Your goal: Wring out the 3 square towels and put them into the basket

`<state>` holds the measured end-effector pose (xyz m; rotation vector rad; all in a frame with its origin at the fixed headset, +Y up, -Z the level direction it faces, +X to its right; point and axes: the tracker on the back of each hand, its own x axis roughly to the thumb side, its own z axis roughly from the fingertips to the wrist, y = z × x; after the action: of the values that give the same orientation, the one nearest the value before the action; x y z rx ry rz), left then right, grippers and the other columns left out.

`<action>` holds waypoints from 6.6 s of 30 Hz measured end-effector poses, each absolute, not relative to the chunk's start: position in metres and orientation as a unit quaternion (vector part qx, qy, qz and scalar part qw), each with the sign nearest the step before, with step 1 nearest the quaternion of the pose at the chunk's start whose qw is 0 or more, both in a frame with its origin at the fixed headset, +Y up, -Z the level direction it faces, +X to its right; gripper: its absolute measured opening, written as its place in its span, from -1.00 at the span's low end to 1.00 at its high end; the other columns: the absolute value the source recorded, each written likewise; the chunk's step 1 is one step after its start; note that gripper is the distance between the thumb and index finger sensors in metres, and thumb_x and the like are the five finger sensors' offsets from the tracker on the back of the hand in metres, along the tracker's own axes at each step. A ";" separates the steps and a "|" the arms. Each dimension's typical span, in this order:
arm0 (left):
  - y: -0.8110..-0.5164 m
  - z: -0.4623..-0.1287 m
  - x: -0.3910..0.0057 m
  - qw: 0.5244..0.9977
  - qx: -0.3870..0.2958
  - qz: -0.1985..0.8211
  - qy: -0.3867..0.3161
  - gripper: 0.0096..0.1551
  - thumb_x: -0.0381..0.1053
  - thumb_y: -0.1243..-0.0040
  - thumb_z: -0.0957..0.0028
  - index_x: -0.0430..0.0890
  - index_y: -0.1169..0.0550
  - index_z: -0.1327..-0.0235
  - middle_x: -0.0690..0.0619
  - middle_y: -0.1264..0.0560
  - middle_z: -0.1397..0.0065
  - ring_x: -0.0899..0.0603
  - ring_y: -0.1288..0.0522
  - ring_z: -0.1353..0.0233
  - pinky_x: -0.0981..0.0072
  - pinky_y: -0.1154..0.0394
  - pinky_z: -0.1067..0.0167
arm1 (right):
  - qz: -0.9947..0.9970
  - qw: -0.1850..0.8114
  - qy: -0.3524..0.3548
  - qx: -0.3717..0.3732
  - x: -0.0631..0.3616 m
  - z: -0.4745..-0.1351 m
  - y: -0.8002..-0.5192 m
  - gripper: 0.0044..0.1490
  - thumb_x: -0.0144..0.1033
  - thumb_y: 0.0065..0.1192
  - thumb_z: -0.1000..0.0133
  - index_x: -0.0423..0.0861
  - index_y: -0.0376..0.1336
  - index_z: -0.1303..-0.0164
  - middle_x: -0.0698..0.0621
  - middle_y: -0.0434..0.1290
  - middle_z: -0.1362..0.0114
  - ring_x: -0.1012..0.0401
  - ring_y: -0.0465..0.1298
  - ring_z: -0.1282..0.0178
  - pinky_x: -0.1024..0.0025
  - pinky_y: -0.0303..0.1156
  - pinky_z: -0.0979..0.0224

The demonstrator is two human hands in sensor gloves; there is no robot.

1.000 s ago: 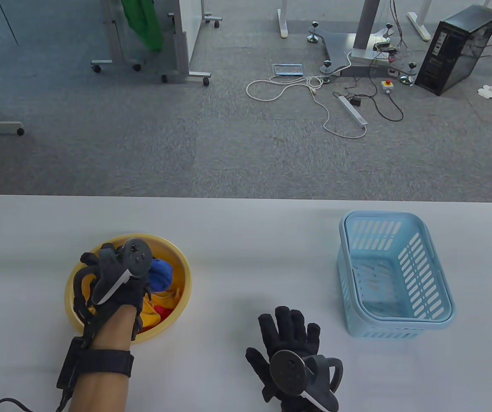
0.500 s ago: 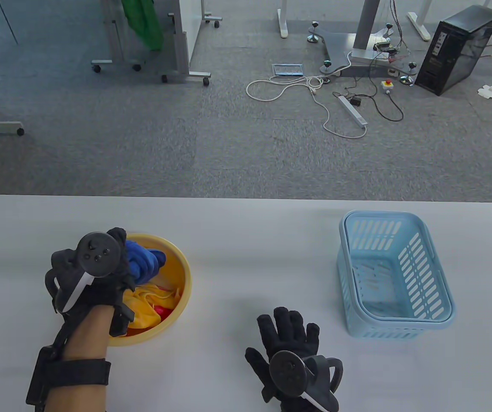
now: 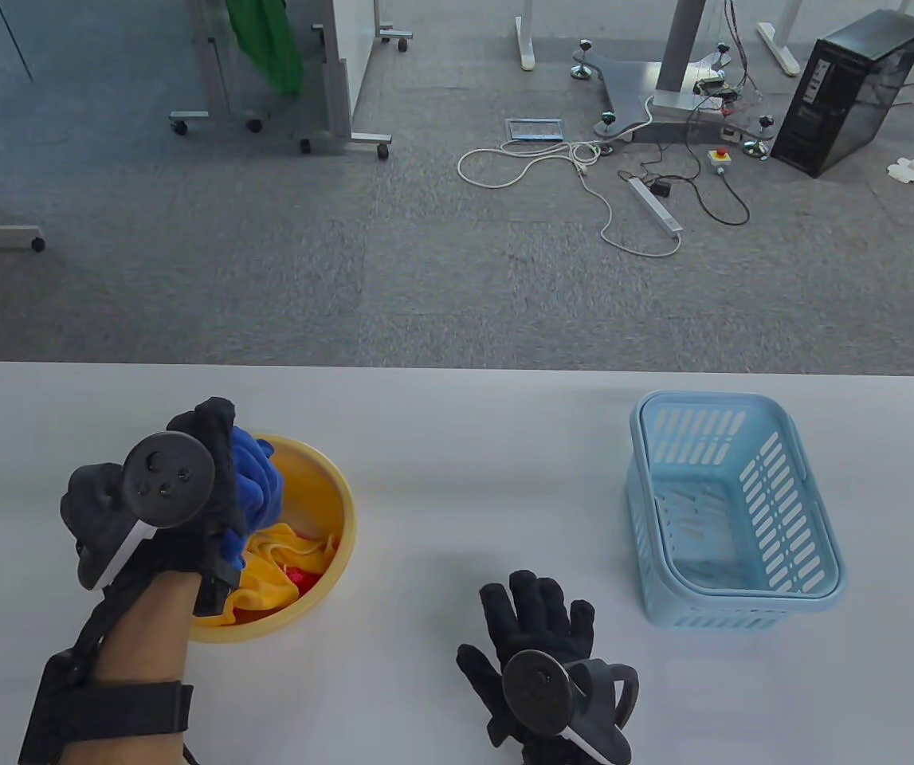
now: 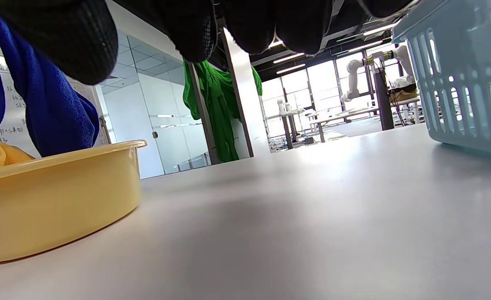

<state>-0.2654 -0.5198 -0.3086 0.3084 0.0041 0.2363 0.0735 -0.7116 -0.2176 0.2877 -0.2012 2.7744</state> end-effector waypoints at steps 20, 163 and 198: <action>-0.425 -0.255 -0.180 0.919 0.325 -0.160 -0.155 -0.54 -0.07 -0.15 -0.18 0.04 -0.45 -0.36 -0.08 -0.59 -0.22 0.00 -0.71 0.44 -0.02 -0.67 0.17 | 0.974 0.189 -0.094 0.080 0.082 -0.217 -0.706 0.04 0.23 0.34 -0.15 -0.08 0.05 -0.69 -0.29 0.01 -0.73 -0.33 0.06 -0.68 -0.52 -0.09 -0.58; -0.742 -0.251 -0.087 0.703 -0.245 0.533 -0.401 0.62 0.31 -0.69 0.16 0.28 0.37 -0.55 -0.06 0.32 -0.76 -0.42 0.28 -0.76 -0.60 0.22 -0.43 | 0.750 0.612 -0.182 0.174 0.127 -0.204 -0.649 -0.32 -0.19 0.45 -0.21 0.00 0.18 -0.50 -0.10 0.46 -0.35 0.09 0.62 -0.09 -0.23 0.32 -0.56; -0.744 -0.266 -0.126 0.731 -0.083 0.611 -0.293 -0.42 0.06 -0.58 -0.03 0.14 -0.63 -0.35 -0.04 -0.62 -0.13 -0.25 -0.60 -0.22 -0.46 -0.30 -0.33 | 0.758 0.622 -0.163 0.112 0.136 -0.205 -0.653 -0.31 -0.13 0.62 -0.10 0.00 0.33 -0.40 -0.16 0.30 -0.58 -0.12 0.46 -0.43 -0.34 0.22 -0.57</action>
<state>-0.1260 -0.7444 -0.2661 -0.1821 -0.6450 1.3437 0.1362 -0.6528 -0.2046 0.2574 -0.3742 1.7403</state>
